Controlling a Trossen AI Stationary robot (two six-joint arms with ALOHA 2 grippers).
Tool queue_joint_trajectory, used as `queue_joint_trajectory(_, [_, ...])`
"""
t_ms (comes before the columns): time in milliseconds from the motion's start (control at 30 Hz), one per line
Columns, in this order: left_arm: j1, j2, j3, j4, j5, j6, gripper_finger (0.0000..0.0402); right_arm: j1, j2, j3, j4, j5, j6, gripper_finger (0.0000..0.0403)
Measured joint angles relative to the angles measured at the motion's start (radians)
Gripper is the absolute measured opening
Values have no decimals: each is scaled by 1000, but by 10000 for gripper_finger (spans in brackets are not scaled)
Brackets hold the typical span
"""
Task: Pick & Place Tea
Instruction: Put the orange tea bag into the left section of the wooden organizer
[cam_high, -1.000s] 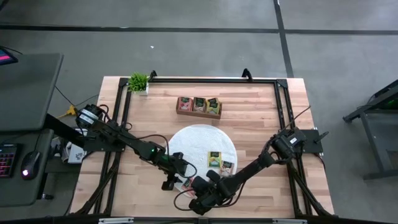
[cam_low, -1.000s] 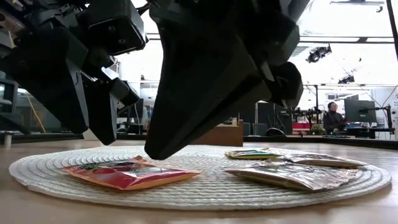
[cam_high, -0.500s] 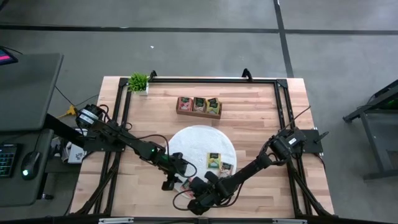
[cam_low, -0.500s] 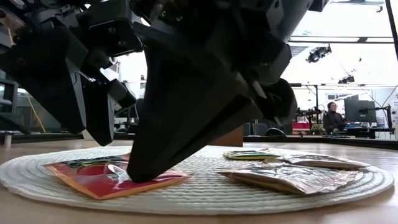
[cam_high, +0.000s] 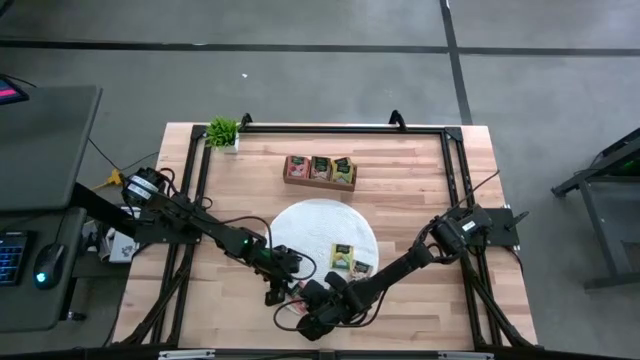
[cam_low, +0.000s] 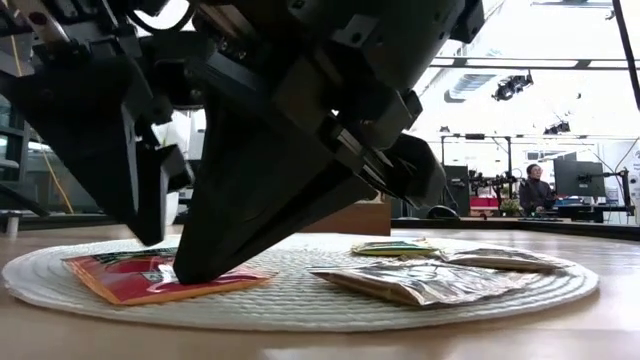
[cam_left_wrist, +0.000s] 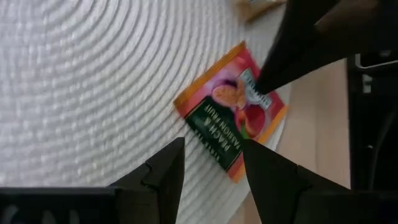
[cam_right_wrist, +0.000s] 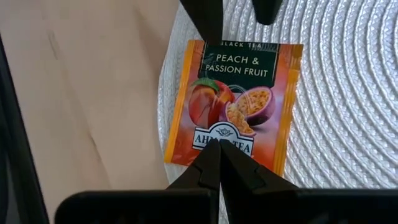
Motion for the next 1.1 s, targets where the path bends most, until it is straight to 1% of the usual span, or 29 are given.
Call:
queue_joint_trajectory(100, [0,2,0,-29,-13,-36,161,0,0,0,0,8,0,0])
queue_joint_trajectory(200, [6,32,2,-24,-24,-69,161,0,1,-1,0,15,-13,0])
queue_joint_trajectory(367, [8,63,5,24,15,-74,161,-1,1,-2,3,23,-19,0])
queue_joint_trajectory(533, [8,76,6,64,32,-82,161,-2,2,-2,4,39,-24,0])
queue_joint_trajectory(733, [29,79,5,82,82,-80,161,-9,2,-2,7,39,-51,0])
queue_joint_trajectory(967, [63,81,2,106,183,-40,161,-16,2,-2,8,41,-64,0])
queue_joint_trajectory(1100, [82,82,5,113,214,-26,161,-17,2,-2,8,46,-79,0])
